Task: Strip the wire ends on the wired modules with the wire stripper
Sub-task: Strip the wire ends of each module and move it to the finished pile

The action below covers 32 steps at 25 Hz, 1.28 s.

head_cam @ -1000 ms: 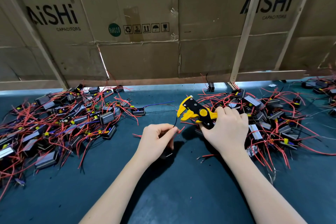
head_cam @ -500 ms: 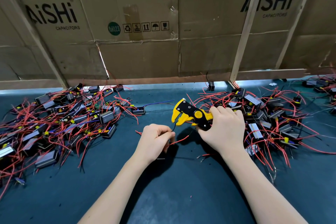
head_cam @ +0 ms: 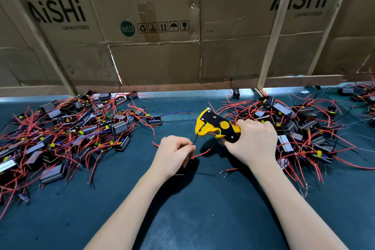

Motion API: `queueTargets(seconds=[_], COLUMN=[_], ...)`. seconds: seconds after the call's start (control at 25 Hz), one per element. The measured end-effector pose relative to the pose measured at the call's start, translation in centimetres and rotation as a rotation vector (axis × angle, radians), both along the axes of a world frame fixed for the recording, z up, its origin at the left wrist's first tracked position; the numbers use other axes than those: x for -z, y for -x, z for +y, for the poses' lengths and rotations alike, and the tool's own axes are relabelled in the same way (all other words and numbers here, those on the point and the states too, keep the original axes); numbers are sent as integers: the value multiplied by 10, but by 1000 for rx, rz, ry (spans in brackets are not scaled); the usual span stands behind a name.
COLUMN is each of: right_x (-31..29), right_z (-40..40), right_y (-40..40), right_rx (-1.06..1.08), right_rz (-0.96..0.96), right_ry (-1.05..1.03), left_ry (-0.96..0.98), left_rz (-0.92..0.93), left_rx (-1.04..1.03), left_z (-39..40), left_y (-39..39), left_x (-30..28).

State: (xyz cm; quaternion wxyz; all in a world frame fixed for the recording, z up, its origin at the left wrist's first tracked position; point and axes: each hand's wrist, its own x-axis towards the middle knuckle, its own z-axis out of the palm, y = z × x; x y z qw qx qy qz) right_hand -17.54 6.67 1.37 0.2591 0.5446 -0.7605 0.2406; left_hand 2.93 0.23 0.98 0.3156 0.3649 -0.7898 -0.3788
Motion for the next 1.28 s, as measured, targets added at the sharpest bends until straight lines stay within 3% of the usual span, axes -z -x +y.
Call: queueTargets(seconds=[0.48,0.68,0.88,1.04,1.12,1.16,1.2,1.28], right_x=[-1,5,-3,-3,-1,-2,-1,1], right_z=[1,2,7,5,-4,-3,0,10], right_y=[-3,0,6,15,16,13,11,11], right_rx=[43,10,-55,-310,-467,-505,-523,-537], right_rz=[-91,14,-156,-269,-627,-712,-600,-148], right_ry=[-67,112,459,668,637,599,624,679], left_ry=[2,49,263,392,298,193,94,23], left_rz=[-32,-85,-235,-158,19,75,93,58], left_rx=[-31,-40,-253,28,254,361,433,456], left_z=[0,1,-6,-4,2,7,12,15], left_y=[0,-3,-5,27,55,66,75,77], left_x=[-2,-2,-7,-41,-63,-71,-75,-75])
